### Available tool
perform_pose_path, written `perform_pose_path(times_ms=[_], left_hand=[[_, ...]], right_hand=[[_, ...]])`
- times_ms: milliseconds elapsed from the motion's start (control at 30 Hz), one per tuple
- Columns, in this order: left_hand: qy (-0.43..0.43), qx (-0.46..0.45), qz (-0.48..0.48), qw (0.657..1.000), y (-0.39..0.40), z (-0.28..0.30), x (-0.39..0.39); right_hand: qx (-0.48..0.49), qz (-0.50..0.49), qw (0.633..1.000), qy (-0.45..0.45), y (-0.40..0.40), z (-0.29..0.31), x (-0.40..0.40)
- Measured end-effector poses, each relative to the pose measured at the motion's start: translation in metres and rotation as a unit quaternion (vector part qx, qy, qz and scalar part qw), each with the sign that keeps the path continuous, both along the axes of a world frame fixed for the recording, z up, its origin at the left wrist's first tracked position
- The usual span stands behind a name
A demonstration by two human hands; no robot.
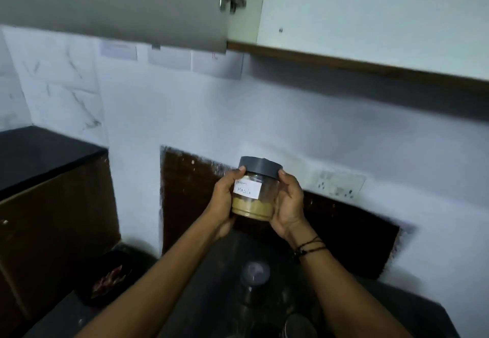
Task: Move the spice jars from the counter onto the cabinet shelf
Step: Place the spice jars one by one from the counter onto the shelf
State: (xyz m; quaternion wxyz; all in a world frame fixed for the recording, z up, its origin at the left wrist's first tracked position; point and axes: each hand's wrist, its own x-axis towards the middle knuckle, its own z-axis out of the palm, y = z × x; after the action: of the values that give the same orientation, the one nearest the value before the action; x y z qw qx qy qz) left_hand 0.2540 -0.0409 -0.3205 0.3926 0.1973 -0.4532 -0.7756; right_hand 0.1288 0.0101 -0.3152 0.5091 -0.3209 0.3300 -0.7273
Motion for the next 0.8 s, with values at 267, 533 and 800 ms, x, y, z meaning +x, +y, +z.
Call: perform_pose_path(times_ms=[267,533,800], left_hand=[[0.045,-0.141,0.021,0.989,-0.025,0.146,-0.027],[0.092,-0.213,0.056,0.971,-0.034,0.230,-0.047],[0.088,-0.299,0.149,0.939,-0.062,0.305,-0.073]], right_hand=[[-0.112,-0.059,0.988,0.085,-0.018,0.147,-0.024],[-0.166,-0.180,0.964,0.101,-0.028,0.232,-0.031],[-0.128,-0.401,0.859,0.290,-0.049,0.306,-0.045]])
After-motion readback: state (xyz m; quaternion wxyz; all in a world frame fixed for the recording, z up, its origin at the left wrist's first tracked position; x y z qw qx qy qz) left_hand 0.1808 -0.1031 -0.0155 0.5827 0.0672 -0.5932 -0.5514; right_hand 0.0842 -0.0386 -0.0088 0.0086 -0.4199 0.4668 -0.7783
